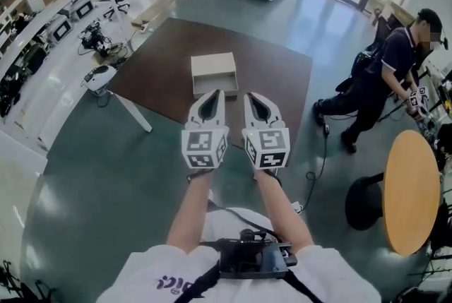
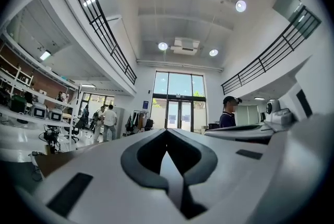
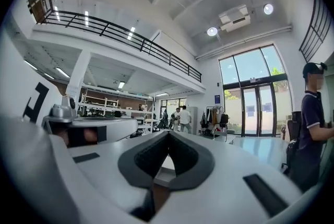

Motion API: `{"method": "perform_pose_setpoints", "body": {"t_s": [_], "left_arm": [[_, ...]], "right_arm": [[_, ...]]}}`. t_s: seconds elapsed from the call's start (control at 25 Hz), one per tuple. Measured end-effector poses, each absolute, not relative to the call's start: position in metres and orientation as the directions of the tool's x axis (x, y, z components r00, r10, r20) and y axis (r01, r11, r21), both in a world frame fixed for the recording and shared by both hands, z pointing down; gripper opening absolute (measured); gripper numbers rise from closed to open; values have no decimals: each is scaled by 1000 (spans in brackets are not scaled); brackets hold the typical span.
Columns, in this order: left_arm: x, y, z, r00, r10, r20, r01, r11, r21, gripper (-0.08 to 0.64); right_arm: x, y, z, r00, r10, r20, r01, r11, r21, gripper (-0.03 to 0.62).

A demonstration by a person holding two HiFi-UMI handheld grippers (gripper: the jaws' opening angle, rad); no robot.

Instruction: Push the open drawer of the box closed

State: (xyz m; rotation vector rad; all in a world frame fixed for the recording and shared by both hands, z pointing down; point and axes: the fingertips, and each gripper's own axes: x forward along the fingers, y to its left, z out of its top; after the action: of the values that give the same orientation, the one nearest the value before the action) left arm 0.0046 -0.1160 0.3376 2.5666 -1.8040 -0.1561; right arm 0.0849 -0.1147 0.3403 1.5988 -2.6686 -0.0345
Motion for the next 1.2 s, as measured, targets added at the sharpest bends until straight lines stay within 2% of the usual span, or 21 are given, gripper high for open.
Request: {"method": "perform_pose_setpoints", "body": {"t_s": [0.36,0.76,1.08,1.2], "left_arm": [[-41,-210,336,388,-918,-80,-919,-392,45,9],[-69,-262,356,471,-880,-58,-881,-473,6,9],[-78,-290,380,489,-873,-8,-872,-489,29,9],[-84,-304,383,490,-872,-7,-868,-488,94,9]], "right_arm": [[46,-201,342,-404,-914,24,-913,405,40,5],[2,-257,373,-335,-940,67,-941,337,30,5],[-3,-284,388,-346,-936,67,-938,347,-2,5],[-7,-297,401,-337,-936,97,-941,338,-12,5]]}}
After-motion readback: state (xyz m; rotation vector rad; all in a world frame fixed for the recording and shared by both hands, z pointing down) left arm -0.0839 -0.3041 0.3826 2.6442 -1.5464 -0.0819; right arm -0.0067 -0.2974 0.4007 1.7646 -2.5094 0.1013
